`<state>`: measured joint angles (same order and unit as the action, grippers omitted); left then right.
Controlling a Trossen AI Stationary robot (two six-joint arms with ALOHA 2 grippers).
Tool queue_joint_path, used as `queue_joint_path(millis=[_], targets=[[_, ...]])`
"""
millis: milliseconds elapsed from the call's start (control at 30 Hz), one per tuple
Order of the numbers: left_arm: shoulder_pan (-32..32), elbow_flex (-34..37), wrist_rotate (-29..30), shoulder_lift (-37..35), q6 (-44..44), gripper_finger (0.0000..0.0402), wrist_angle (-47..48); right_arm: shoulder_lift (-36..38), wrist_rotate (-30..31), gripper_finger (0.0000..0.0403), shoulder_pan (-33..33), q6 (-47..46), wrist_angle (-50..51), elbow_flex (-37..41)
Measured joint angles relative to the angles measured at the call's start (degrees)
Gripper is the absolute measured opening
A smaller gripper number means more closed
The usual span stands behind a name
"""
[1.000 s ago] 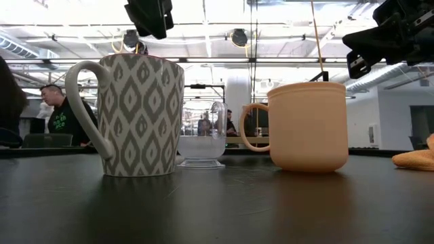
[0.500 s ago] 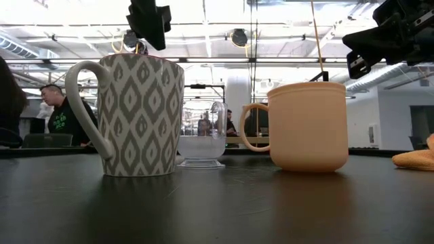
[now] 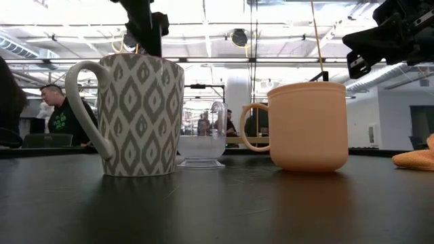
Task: Stack small to large cups/mugs on shelf
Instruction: Put the gray patterned mug on the shelf
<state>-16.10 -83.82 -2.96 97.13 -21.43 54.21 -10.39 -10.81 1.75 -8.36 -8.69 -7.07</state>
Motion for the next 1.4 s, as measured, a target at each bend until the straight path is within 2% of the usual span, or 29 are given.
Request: queue_joint_path(millis=[600, 1233, 1400], targets=[[-0.04, 0.36, 0.65, 3.42, 0.76, 0.0280, -0.33, -0.02, 0.00, 0.0000, 0.01, -1.46, 0.35, 0.00], [-0.07, 0.42, 1.55, 3.53, 2.47, 0.0280, 0.16, -0.02, 0.00, 0.0000, 0.01, -1.49, 0.37, -0.01], [-0.07, 2.72, 2.43, 3.49, 2.83, 0.0280, -0.92, -0.02, 0.00, 0.0000, -0.01, -1.48, 0.37, 0.00]])
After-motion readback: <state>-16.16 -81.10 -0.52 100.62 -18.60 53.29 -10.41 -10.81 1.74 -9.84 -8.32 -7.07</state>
